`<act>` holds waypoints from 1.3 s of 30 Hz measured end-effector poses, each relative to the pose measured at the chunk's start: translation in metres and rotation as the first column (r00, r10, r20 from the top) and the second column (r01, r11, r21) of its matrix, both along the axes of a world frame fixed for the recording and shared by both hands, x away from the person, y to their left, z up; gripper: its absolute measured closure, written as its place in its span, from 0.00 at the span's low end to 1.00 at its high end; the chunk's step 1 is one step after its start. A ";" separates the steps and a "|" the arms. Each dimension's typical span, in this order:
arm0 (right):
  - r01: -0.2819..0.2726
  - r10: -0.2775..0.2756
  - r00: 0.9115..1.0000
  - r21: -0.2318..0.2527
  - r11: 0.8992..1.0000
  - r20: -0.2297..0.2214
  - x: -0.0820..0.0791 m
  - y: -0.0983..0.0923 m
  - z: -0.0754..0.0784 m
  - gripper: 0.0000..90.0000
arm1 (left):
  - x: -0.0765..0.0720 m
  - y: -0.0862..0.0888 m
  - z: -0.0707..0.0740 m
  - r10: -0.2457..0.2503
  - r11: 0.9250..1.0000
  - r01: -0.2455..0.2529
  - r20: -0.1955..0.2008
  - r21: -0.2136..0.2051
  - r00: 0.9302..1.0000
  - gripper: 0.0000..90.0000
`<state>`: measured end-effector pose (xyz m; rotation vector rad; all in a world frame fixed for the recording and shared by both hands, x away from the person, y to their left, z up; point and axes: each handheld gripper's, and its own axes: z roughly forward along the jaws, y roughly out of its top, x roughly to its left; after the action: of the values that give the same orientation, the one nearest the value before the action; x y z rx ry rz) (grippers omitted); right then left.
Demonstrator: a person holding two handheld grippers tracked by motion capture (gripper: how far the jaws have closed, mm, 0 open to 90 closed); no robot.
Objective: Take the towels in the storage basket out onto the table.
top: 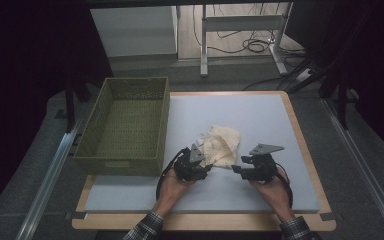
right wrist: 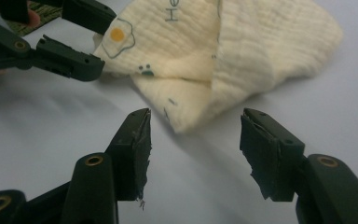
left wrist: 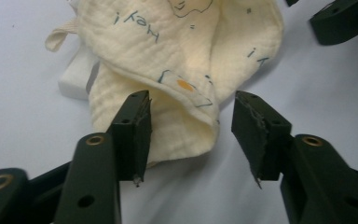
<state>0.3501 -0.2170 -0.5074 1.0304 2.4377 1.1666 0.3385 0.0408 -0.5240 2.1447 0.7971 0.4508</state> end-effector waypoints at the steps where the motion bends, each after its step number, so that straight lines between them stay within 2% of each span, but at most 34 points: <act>1: 0.009 -0.009 1.000 -0.008 1.000 0.002 0.003 0.004 -0.001 0.48 | 0.001 0.000 -0.001 0.001 1.000 -0.001 -0.003 0.000 1.000 0.56; 2: 0.019 -0.019 1.000 -0.010 1.000 0.002 0.005 0.006 -0.002 0.50 | 0.002 0.000 -0.002 -0.001 1.000 0.001 -0.010 0.003 1.000 0.59; 4: 0.040 -0.040 0.999 -0.016 0.999 -0.005 0.010 0.010 -0.005 0.59 | 0.003 0.001 -0.004 -0.004 1.000 0.004 -0.018 0.000 1.000 0.64; 8: 0.042 -0.042 0.999 -0.033 0.999 0.005 0.014 0.014 -0.011 0.88 | 0.005 0.004 -0.008 -0.010 1.000 0.009 -0.036 -0.019 0.999 0.85; 10: 0.038 -0.038 0.999 -0.038 0.999 0.013 0.012 0.012 -0.010 0.96 | 0.005 0.006 -0.007 -0.010 0.999 0.009 -0.036 -0.031 0.999 0.93; 13: 0.038 -0.037 0.999 -0.039 0.999 0.030 0.010 0.007 -0.005 0.98 | 0.005 0.009 -0.002 -0.007 0.999 0.006 -0.023 -0.040 1.000 0.96; 16: 0.042 -0.041 0.998 -0.021 0.999 0.051 0.006 -0.004 0.008 0.98 | 0.003 0.011 0.006 -0.005 0.998 0.004 -0.007 -0.061 1.000 0.96; 19: 0.045 -0.043 0.996 -0.025 0.999 0.079 0.001 -0.013 0.023 0.98 | 0.001 0.013 0.017 -0.004 0.997 0.005 0.016 -0.076 1.000 0.96; 22: 0.059 -0.055 0.992 -0.039 0.997 0.109 -0.002 -0.024 0.038 0.98 | 0.001 0.014 0.030 -0.001 0.996 0.004 0.033 -0.094 0.999 0.96; 26: 0.095 -0.087 0.986 -0.055 0.994 0.141 0.002 -0.043 0.060 0.98 | 0.007 0.018 0.055 0.022 0.993 -0.014 0.067 -0.116 0.998 0.97; 28: 0.122 -0.112 0.981 -0.059 0.991 0.156 0.009 -0.052 0.073 0.98 | 0.015 0.017 0.068 0.040 0.991 -0.031 0.068 -0.131 0.997 0.97; 29: 0.132 -0.121 0.980 -0.058 0.990 0.161 0.013 -0.055 0.078 0.98 | 0.024 0.016 0.077 0.054 0.989 -0.044 0.067 -0.144 0.996 0.97; 31: 0.155 -0.146 0.976 -0.043 0.987 0.160 0.029 -0.062 0.091 0.98 | 0.041 0.011 0.088 0.079 0.990 -0.069 0.077 -0.125 0.994 0.97; 32: 0.167 -0.159 0.973 -0.041 0.985 0.166 0.038 -0.063 0.097 0.98 | 0.054 0.007 0.092 0.097 0.990 -0.088 0.074 -0.113 0.992 0.97; 33: 0.179 -0.169 0.971 -0.045 0.983 0.168 0.048 -0.064 0.102 0.97 | 0.073 0.002 0.093 0.129 0.989 -0.123 0.058 -0.087 0.990 0.96; 34: 0.192 -0.182 0.970 -0.051 0.980 0.159 0.063 -0.063 0.106 0.92 | 0.085 -0.001 0.092 0.154 0.987 -0.152 0.044 -0.062 0.987 0.91; 36: 0.222 -0.213 0.967 -0.058 0.973 0.138 0.083 -0.063 0.106 0.80 | 0.115 -0.006 0.081 0.215 0.976 -0.215 0.002 0.037 0.977 0.69; 38: 0.238 -0.230 0.969 -0.084 0.968 0.091 0.099 -0.064 0.099 0.74 | 0.121 -0.006 0.069 0.235 0.969 -0.233 -0.016 0.078 0.972 0.61; 39: 0.237 -0.230 0.970 -0.091 0.967 0.081 0.100 -0.065 0.096 0.73 | 0.120 -0.005 0.065 0.233 0.971 -0.231 -0.017 0.066 0.972 0.59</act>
<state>0.4503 -0.2816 -0.4118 1.1873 2.2237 0.9767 0.4581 0.0358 -0.4588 2.1274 1.0674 0.5777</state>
